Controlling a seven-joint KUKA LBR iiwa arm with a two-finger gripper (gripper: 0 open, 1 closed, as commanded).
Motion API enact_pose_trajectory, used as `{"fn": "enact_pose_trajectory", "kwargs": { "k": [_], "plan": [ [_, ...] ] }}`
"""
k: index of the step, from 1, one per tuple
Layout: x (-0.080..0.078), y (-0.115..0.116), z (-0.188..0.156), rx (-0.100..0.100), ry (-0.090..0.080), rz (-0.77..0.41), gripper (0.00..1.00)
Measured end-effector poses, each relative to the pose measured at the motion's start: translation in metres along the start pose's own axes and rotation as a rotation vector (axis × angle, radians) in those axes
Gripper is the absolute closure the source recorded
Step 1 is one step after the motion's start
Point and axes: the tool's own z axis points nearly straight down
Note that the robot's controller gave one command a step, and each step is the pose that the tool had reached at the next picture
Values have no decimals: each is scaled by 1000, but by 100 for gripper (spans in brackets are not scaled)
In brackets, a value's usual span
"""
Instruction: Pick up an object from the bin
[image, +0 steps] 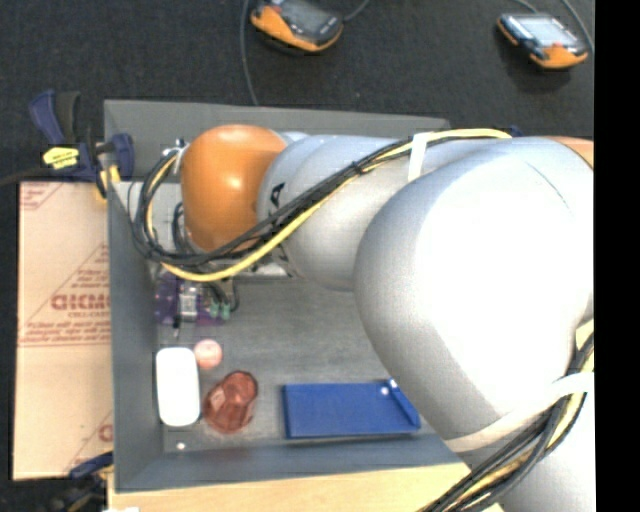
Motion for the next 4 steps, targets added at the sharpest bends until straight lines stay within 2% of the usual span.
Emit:
{"fn": "enact_pose_trajectory", "kwargs": {
  "k": [1, 3, 4],
  "plan": [
    [0, 0, -8, -1, 0, 0, 100],
    [-1, 0, -51, -2, -1, 1, 100],
    [0, 0, -85, 0, 6, 1, 100]
  ]
}}
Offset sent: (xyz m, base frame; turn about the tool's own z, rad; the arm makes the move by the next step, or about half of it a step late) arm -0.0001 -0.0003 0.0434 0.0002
